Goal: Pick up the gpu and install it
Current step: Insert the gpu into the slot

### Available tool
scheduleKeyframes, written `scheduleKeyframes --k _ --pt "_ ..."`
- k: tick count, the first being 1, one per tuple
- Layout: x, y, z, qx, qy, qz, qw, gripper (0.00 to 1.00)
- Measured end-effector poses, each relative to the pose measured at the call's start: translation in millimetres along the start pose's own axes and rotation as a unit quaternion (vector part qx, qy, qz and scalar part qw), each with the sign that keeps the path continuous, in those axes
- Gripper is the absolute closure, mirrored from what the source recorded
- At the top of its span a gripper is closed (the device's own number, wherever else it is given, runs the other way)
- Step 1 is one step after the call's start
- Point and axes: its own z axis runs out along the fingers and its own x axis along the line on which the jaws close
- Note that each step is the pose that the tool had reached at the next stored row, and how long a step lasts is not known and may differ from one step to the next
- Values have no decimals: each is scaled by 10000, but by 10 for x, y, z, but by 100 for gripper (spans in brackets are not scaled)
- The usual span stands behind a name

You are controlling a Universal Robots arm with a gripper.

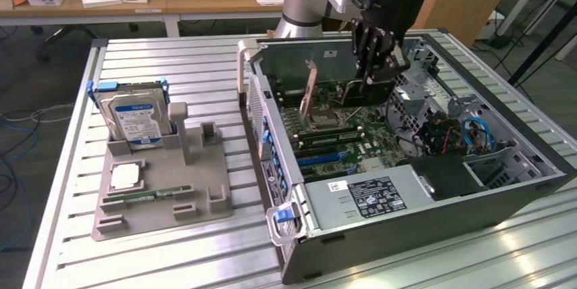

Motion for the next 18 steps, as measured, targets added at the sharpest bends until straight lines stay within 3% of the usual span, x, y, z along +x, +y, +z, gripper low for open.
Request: scheduleKeyframes --k 18 --pt "1 12 107 1 11 62 10000 74"
